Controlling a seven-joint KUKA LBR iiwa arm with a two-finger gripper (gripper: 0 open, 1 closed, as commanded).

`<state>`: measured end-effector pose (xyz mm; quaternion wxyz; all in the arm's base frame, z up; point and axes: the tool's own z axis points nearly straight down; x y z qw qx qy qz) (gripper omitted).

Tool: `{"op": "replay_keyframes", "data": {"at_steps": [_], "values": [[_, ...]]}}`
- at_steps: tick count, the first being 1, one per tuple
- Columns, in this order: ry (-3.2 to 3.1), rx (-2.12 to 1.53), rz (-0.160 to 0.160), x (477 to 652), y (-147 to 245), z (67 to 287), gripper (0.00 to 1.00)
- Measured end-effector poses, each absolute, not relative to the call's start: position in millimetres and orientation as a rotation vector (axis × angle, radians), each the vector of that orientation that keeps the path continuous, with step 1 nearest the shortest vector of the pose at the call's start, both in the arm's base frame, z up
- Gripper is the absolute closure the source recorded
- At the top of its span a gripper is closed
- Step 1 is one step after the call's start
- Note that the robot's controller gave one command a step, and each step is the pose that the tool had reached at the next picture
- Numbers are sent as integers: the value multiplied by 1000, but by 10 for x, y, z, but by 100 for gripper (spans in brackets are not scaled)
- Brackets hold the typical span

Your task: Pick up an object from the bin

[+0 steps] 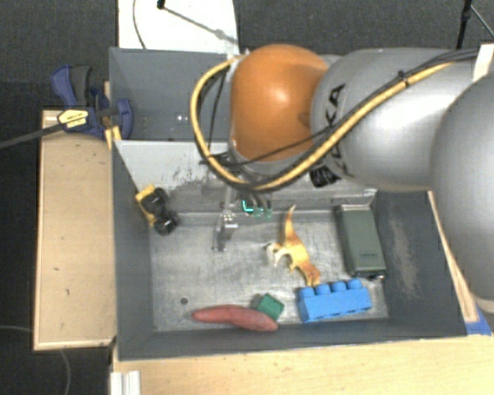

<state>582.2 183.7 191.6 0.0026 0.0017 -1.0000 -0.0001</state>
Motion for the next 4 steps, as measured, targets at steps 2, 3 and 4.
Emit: {"op": "replay_keyframes", "data": {"at_steps": [2,3,4], "values": [[-3148,-22,-5,5881,1663,1564,0],[-3138,-51,1,5825,1620,1335,0],[-3120,-333,2,5400,1321,1898,0]]}}
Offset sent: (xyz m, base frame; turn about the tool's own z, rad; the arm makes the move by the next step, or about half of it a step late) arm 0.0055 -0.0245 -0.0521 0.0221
